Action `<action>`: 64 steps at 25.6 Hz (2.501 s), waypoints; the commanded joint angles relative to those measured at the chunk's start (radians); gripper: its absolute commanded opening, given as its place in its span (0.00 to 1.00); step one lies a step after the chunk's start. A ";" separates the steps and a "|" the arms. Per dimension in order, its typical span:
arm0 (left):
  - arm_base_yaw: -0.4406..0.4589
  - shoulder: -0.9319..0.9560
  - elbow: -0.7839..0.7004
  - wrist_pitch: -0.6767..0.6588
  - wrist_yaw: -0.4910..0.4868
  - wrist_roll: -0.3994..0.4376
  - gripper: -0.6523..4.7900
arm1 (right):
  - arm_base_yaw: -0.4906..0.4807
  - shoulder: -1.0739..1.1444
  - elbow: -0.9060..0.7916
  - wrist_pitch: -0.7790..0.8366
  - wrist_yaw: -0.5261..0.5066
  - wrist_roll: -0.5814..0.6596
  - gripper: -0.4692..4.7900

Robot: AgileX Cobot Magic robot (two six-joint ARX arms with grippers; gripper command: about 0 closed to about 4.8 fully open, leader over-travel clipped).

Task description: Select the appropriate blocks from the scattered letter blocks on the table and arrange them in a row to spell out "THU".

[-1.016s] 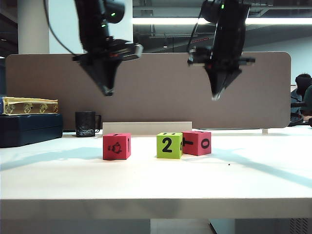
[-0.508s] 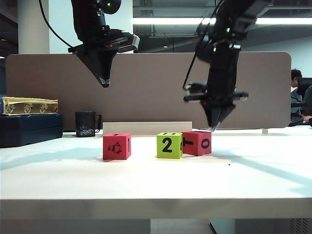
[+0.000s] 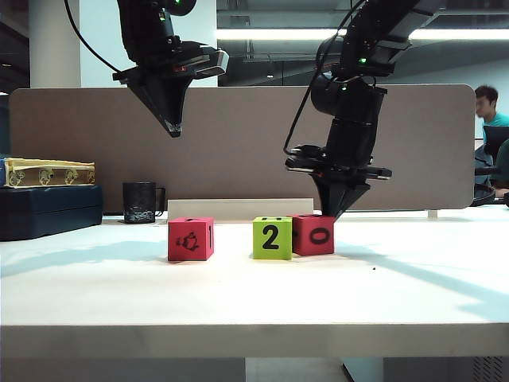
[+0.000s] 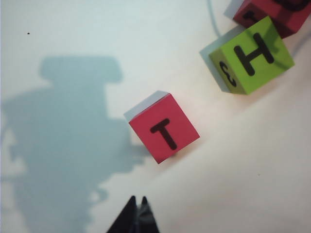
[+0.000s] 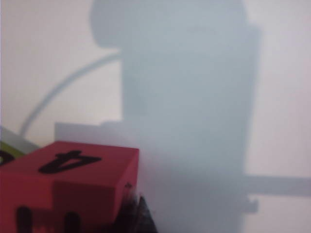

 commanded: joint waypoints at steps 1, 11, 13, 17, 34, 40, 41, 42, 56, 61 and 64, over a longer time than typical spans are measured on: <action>0.002 -0.006 0.004 0.008 0.003 0.004 0.11 | 0.014 -0.007 0.002 -0.022 -0.033 0.004 0.09; 0.008 -0.006 0.004 0.011 0.003 0.005 0.11 | 0.054 -0.008 0.003 -0.025 0.002 0.005 0.09; 0.008 -0.006 0.004 0.011 0.003 0.005 0.11 | 0.053 -0.007 0.003 -0.044 0.001 0.005 0.09; 0.008 -0.006 0.003 0.009 0.003 0.005 0.11 | 0.058 -0.007 0.003 -0.066 -0.017 0.004 0.09; 0.009 -0.006 0.003 0.011 0.003 0.005 0.11 | 0.120 -0.007 0.003 -0.065 -0.106 0.002 0.09; 0.009 -0.006 0.004 0.013 0.003 0.005 0.11 | 0.117 -0.026 0.007 -0.113 0.041 -0.008 0.09; 0.009 -0.006 0.004 0.013 0.003 0.005 0.11 | 0.119 -0.034 0.007 -0.122 0.034 -0.010 0.09; 0.009 -0.006 0.004 0.016 0.003 0.005 0.11 | 0.122 -0.048 0.007 -0.137 0.033 -0.017 0.09; 0.028 -0.108 0.011 -0.018 -0.061 0.008 0.11 | 0.271 -0.105 -0.015 -0.125 -0.123 -0.022 0.09; 0.047 -0.279 0.011 -0.006 -0.010 0.000 0.11 | 0.290 -0.105 -0.015 -0.086 -0.119 0.006 0.09; 0.047 -0.352 0.011 0.000 0.156 -0.018 0.11 | 0.314 -0.100 -0.016 -0.055 -0.119 0.016 0.09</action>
